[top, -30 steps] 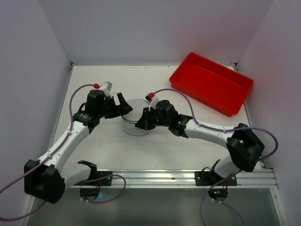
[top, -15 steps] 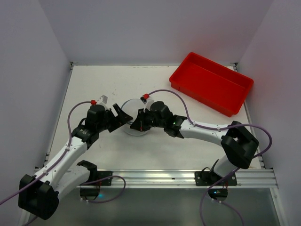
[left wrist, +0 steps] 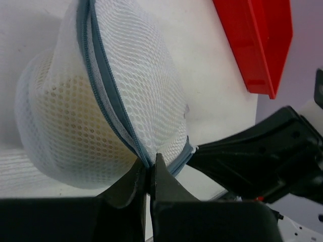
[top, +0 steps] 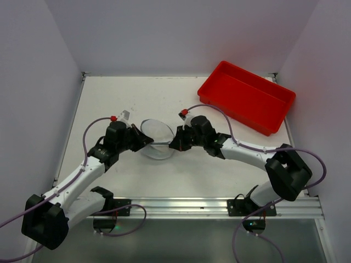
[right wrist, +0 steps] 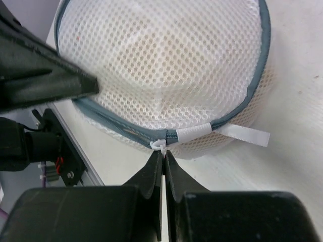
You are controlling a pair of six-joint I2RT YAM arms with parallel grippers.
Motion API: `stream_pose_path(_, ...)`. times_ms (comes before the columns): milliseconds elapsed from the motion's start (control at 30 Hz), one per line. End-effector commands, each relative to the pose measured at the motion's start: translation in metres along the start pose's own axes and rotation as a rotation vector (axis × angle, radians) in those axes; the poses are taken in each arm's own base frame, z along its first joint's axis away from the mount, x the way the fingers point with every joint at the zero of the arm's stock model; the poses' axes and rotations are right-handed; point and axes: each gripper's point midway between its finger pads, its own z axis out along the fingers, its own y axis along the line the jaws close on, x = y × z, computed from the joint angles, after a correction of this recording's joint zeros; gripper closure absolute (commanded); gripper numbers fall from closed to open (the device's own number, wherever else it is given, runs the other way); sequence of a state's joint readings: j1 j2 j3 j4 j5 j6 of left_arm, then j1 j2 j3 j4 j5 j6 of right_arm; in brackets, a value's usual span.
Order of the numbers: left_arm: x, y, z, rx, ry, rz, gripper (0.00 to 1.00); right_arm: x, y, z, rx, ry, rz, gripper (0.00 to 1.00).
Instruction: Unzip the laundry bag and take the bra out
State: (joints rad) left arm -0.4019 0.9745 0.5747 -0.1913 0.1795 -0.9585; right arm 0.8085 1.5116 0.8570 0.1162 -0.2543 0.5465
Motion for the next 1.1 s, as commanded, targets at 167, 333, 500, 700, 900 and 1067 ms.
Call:
stream_pose_path(167, 0.019, 0.009, -0.001, 0.057, 0.04, 0.036, 0.97, -0.012, -0.046, -0.027, 0.069, -0.001, -0.001, 1.0)
stream_pose_path(333, 0.03, -0.003, -0.011, 0.129, 0.035, 0.095, 0.21, -0.023, -0.033, -0.048, 0.064, -0.022, -0.039, 0.66)
stream_pose_path(500, 0.003, -0.006, -0.033, 0.034, -0.047, 0.176, 0.0, -0.038, -0.021, -0.081, 0.105, -0.082, -0.105, 0.25)
stream_pose_path(700, -0.033, 0.005, -0.058, -0.135, -0.163, 0.224, 0.0, -0.064, 0.012, -0.102, 0.153, -0.151, -0.247, 0.07)
stream_pose_path(900, -0.06, 0.03, -0.064, -0.245, -0.247, 0.212, 0.0, -0.077, 0.058, -0.068, 0.192, -0.138, -0.454, 0.01)
stream_pose_path(1067, -0.09, 0.07, -0.067, -0.38, -0.34, 0.178, 0.01, -0.083, 0.098, -0.033, 0.171, -0.156, -0.599, 0.09)
